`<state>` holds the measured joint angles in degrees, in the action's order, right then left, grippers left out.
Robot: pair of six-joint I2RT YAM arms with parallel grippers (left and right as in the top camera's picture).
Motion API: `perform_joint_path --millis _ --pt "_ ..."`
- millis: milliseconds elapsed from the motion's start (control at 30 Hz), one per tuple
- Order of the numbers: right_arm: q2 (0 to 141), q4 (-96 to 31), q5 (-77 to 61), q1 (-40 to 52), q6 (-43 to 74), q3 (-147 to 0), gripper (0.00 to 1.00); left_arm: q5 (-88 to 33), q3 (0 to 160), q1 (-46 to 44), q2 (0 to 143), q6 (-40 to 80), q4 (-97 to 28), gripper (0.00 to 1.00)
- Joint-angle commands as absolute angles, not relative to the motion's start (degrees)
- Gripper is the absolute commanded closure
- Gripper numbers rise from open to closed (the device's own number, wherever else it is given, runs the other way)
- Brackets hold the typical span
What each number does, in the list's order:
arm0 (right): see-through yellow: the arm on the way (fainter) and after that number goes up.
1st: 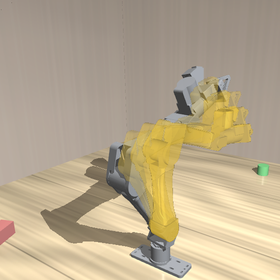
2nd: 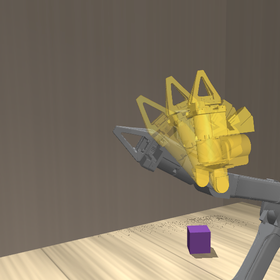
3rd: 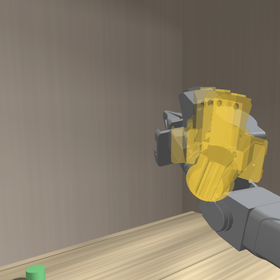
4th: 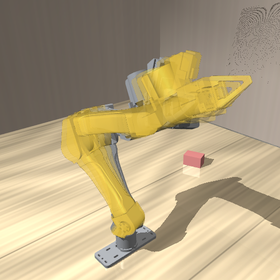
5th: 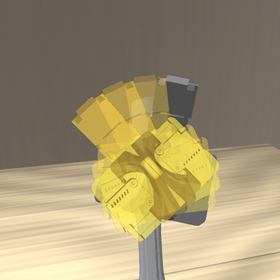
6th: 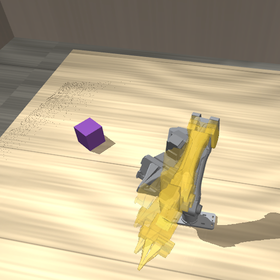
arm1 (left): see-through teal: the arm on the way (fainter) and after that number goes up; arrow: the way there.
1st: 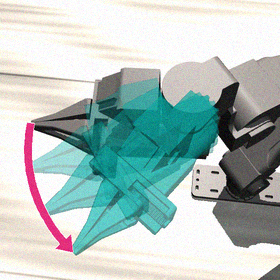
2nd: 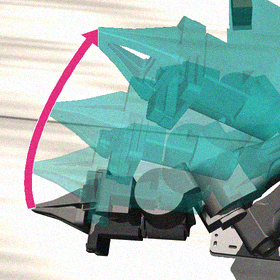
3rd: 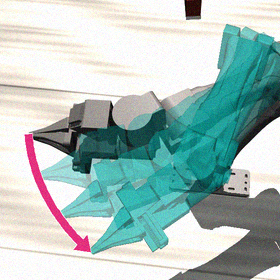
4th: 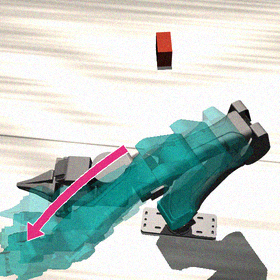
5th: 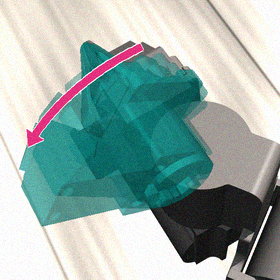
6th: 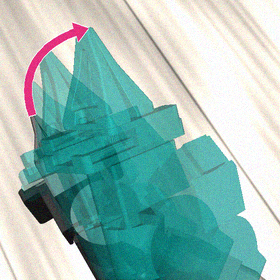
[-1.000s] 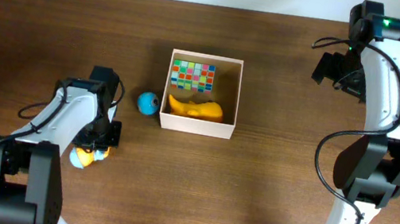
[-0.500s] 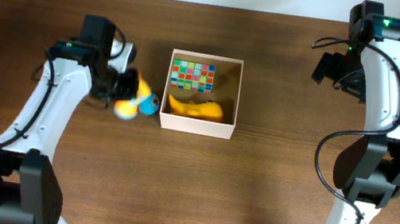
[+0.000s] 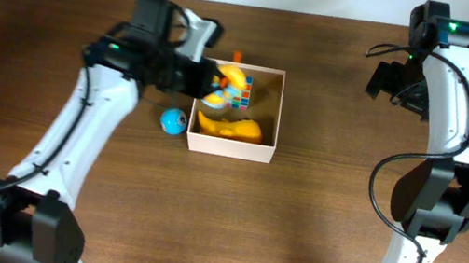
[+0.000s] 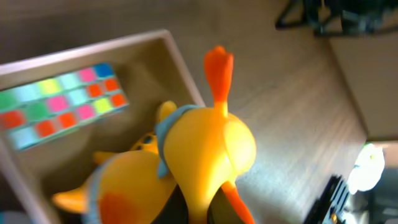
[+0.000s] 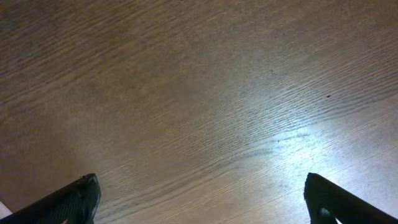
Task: Pack container
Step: 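Lift the duck with the left gripper and lower it into the box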
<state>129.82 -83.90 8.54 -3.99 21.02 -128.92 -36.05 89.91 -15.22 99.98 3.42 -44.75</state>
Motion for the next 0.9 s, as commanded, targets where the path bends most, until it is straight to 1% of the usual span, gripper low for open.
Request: perform_joint_path --millis 0,200,300,600,867 --pt "129.8 -83.9 8.6 -4.2 21.5 -128.9 0.01 -31.6 91.3 -19.5 100.4 2.2 -44.5 0.93" --pt "129.8 -83.9 8.6 -4.2 21.5 -128.9 0.01 -21.2 91.2 -26.5 100.9 4.5 -44.6 0.93" --pt "129.8 -83.9 8.6 -4.2 21.5 -128.9 0.01 -18.5 91.0 -28.3 102.3 4.5 -44.7 0.93" --pt "129.8 -83.9 8.6 -4.2 21.5 -128.9 0.01 -18.6 91.0 -29.1 110.2 6.0 -44.5 0.93" --pt "129.8 -83.9 8.6 -4.2 21.5 -128.9 0.01 -18.6 91.0 -29.1 111.3 6.0 -43.9 0.93"
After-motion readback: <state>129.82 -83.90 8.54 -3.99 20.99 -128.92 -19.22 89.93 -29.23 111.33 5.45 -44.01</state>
